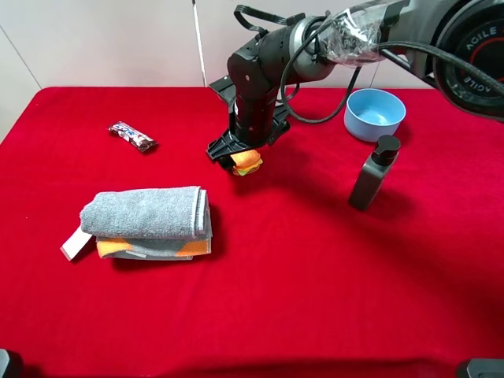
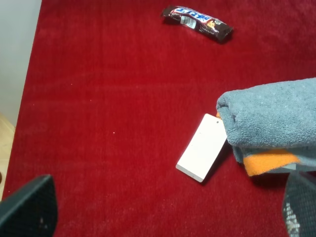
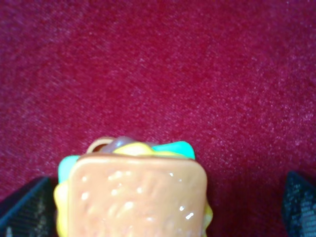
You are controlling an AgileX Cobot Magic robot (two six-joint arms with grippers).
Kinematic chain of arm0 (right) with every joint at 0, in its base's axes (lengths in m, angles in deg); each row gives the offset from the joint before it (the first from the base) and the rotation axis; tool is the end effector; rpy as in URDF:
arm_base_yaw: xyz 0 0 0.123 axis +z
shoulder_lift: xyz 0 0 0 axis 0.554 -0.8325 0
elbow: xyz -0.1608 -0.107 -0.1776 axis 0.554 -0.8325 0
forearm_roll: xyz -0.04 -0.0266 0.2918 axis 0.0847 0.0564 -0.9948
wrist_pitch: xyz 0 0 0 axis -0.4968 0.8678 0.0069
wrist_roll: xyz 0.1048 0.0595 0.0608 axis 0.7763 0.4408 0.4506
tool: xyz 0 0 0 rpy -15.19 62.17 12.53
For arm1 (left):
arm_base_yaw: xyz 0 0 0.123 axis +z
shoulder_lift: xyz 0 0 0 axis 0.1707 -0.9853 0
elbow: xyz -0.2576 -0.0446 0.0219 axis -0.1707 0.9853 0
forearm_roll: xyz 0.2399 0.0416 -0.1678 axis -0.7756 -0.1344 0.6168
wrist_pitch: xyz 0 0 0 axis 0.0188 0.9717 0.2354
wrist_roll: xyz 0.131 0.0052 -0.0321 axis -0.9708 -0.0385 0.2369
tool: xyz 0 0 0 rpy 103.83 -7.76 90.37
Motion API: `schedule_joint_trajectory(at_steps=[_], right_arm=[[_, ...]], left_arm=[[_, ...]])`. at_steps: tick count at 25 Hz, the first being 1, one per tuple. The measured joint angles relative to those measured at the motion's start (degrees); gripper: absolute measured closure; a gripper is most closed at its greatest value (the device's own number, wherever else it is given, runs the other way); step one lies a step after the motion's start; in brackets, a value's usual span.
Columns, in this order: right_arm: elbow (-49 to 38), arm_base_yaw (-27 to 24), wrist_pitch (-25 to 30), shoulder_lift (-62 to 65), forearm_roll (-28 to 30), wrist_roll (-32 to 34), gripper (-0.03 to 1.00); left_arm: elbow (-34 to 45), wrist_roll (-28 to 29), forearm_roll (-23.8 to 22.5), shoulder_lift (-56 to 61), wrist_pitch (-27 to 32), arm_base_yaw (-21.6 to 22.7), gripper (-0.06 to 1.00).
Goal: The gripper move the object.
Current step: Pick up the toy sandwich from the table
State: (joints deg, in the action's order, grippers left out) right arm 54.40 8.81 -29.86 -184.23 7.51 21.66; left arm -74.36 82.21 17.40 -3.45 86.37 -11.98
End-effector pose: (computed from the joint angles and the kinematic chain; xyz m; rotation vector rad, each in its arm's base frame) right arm 0.3807 0.3255 0.0080 -0.8902 2.6698 0.0098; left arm 0.0973 -0.0036 0.2718 0.0704 2.0628 -0.0043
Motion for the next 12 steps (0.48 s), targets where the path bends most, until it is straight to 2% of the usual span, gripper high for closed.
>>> schedule_joint_trajectory(at_steps=[9, 12], right_arm=[[0.0, -0.2, -0.6, -0.1, -1.6, -0.9, 0.28], [0.0, -0.2, -0.6, -0.1, -1.8, -1.2, 0.34]], left_arm=[[0.0, 0.0, 0.0, 0.0, 0.0, 0.0, 0.05], [0.0, 0.0, 0.0, 0.0, 0.0, 0.0, 0.05]])
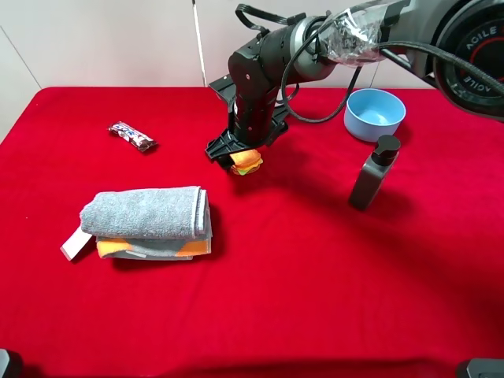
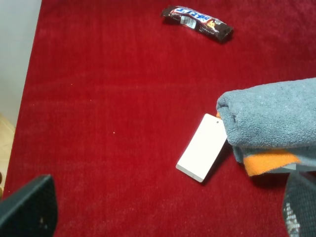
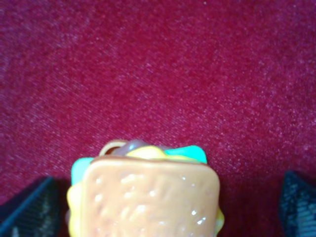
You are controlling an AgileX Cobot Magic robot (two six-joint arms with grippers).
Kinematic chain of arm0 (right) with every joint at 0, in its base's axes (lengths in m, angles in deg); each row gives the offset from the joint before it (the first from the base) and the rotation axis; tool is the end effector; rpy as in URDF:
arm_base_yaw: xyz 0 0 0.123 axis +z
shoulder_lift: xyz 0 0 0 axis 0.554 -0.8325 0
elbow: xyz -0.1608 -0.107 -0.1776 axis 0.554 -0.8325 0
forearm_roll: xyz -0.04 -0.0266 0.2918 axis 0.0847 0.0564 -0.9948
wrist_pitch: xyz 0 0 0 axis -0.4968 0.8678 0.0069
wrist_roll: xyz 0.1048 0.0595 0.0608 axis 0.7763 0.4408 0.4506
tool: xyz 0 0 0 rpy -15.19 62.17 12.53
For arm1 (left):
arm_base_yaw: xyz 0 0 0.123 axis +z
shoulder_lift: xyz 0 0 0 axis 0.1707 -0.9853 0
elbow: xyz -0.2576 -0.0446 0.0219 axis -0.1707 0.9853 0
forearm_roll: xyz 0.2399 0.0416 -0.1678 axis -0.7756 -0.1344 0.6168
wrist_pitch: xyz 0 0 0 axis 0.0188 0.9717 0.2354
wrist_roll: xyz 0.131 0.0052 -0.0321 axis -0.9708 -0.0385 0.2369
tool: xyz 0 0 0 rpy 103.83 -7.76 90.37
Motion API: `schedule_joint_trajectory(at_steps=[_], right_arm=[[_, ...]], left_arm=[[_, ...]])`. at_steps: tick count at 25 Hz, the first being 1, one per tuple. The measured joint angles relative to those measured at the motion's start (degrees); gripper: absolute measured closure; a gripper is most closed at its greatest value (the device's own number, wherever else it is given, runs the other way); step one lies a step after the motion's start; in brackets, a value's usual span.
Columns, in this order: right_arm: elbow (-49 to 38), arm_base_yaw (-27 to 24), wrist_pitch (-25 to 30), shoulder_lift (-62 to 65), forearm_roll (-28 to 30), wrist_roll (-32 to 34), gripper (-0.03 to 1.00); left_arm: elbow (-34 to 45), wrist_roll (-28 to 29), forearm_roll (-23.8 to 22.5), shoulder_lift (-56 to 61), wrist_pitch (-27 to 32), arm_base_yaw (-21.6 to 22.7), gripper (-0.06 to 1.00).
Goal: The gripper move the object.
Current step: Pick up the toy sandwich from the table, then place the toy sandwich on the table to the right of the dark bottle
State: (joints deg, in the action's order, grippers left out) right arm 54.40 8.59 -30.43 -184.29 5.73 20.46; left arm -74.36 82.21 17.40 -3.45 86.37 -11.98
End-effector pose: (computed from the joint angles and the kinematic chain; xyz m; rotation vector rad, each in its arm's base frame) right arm 0.3807 0.3266 0.0075 -0.8864 2.6735 0.0398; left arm 0.0973 -0.0036 0.2718 0.0704 2.0628 -0.0043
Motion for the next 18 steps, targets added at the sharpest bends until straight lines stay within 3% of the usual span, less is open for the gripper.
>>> schedule_joint_trajectory(at_steps=[7, 18], right_arm=[[0.0, 0.0, 0.9, 0.0, -1.2, 0.0, 0.50], [0.0, 0.0, 1.1, 0.0, -2.3, -1.5, 0.50]], left_arm=[[0.0, 0.0, 0.0, 0.0, 0.0, 0.0, 0.05], [0.0, 0.0, 0.0, 0.0, 0.0, 0.0, 0.05]])
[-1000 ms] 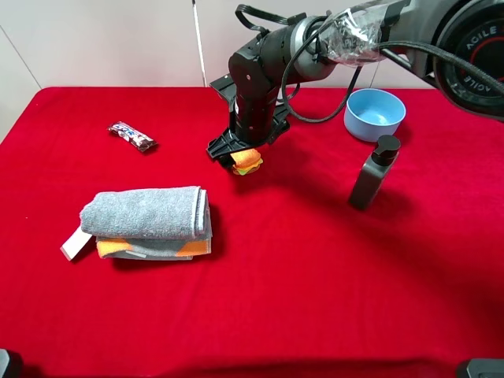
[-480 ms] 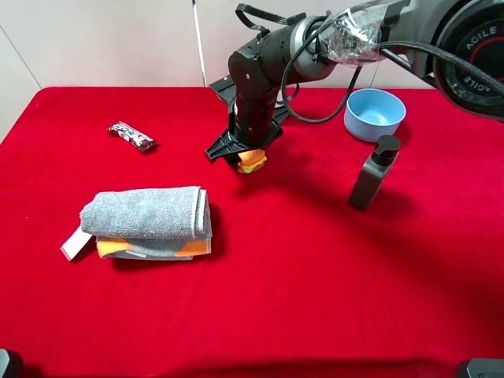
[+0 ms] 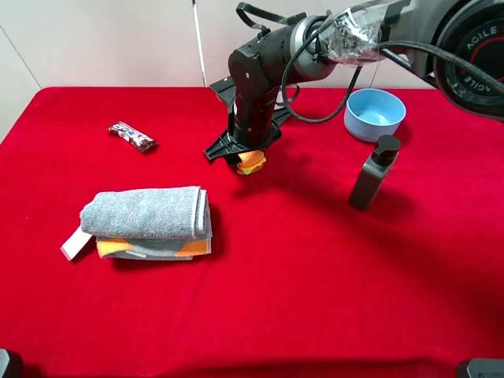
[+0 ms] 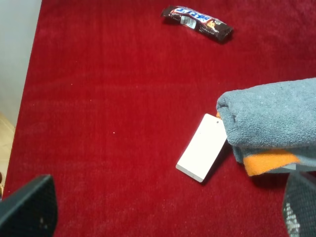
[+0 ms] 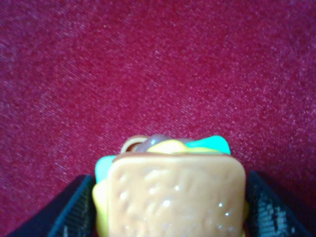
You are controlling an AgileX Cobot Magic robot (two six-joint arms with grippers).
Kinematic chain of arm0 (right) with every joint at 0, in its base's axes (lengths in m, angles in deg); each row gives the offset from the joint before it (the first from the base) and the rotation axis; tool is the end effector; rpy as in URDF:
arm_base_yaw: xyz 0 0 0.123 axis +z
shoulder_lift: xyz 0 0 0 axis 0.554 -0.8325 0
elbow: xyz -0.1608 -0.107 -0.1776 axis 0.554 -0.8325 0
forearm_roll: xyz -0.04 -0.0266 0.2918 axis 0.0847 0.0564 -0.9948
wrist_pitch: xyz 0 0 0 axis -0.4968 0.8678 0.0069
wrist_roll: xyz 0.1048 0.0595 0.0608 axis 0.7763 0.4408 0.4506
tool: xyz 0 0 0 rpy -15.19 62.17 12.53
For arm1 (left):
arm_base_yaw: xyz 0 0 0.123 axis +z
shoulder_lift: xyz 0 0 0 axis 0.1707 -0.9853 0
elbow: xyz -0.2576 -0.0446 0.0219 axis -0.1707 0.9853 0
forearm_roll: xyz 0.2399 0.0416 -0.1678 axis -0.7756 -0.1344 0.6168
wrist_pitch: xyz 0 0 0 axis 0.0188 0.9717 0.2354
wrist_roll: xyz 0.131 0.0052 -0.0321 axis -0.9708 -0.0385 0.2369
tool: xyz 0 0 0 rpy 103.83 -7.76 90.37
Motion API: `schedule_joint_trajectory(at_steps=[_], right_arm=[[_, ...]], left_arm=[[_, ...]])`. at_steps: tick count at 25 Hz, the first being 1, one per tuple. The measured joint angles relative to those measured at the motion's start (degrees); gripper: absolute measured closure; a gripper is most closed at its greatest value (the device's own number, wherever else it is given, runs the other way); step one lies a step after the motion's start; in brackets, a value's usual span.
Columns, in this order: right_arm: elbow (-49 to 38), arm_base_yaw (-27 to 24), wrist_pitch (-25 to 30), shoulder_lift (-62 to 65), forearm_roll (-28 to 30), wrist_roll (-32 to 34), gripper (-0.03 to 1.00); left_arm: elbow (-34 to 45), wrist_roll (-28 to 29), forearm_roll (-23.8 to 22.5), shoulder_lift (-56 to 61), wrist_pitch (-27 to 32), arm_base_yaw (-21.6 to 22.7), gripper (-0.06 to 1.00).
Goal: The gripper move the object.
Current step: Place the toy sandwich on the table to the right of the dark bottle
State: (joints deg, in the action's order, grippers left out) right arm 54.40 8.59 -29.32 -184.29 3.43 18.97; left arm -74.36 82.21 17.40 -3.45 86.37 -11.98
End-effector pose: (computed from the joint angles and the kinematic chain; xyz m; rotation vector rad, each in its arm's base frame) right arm 0.3766 0.3271 0.0063 -0.8919 2.7023 0.0590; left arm 0.0973 -0.0036 0.2718 0.0704 2.0628 -0.0043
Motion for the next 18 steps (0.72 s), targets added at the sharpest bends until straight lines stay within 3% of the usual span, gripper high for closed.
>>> schedule_joint_trajectory(at_steps=[18], right_arm=[[0.0, 0.0, 0.2, 2.2, -0.3, -2.1, 0.50]], left_arm=[[0.0, 0.0, 0.0, 0.0, 0.0, 0.0, 0.05]])
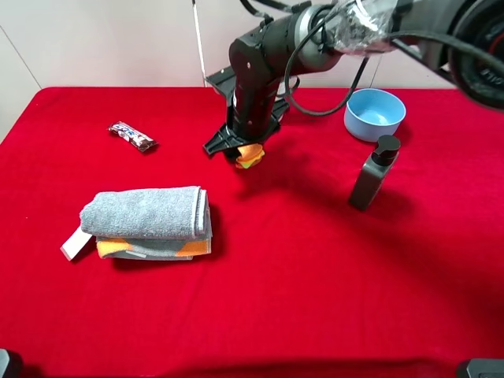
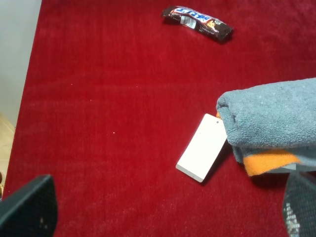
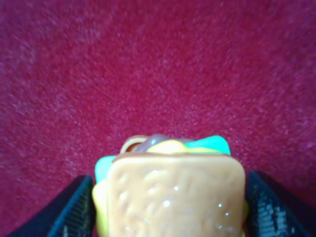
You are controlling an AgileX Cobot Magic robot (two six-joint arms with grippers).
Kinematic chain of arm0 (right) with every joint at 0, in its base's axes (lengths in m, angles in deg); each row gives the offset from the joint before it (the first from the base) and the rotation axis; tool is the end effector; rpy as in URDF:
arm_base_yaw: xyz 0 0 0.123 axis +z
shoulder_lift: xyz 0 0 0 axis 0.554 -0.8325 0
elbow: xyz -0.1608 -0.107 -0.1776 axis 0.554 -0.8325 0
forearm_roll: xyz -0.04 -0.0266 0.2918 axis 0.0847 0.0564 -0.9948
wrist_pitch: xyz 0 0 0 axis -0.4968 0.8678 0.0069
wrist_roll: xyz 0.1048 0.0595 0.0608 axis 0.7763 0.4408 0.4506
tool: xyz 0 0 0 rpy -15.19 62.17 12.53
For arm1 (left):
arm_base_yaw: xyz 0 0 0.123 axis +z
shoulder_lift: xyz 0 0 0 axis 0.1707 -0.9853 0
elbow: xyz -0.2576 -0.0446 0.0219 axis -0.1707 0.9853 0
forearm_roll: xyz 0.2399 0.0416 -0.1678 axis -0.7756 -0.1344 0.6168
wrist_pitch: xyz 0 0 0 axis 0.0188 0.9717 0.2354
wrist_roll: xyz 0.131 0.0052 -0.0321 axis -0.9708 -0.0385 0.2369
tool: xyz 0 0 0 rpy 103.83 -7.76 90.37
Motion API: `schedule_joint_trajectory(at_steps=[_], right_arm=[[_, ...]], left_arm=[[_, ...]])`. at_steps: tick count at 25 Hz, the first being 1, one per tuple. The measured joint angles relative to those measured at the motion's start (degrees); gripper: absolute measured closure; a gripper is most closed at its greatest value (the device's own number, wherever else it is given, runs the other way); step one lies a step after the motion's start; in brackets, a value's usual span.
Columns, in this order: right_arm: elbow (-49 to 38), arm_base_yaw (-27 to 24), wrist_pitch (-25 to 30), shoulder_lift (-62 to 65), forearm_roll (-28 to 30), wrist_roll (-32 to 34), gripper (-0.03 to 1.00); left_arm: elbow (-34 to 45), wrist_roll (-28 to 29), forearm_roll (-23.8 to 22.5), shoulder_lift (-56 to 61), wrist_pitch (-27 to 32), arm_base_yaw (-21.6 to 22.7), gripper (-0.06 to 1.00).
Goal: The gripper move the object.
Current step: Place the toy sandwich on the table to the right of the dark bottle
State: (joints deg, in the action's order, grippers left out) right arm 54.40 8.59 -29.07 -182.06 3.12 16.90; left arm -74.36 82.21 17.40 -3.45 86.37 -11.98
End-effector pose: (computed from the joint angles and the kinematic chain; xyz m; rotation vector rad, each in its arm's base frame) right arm 0.3790 0.3298 0.0256 -0.9230 2.6588 0.0747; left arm 0.0973 -0.0036 0.2718 0.0704 2.0628 -0.0043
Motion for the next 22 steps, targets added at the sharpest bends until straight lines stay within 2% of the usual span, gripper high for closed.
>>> schedule_joint_trajectory(at_steps=[15, 22], right_arm=[[-0.3, 0.2, 9.0, 10.0, -1.6, -5.0, 0.50], [-10.6, 1.8, 7.8, 18.3, -2.2, -5.4, 0.50]], left_arm=[[0.0, 0.0, 0.0, 0.0, 0.0, 0.0, 0.05], [0.0, 0.0, 0.0, 0.0, 0.0, 0.0, 0.05]])
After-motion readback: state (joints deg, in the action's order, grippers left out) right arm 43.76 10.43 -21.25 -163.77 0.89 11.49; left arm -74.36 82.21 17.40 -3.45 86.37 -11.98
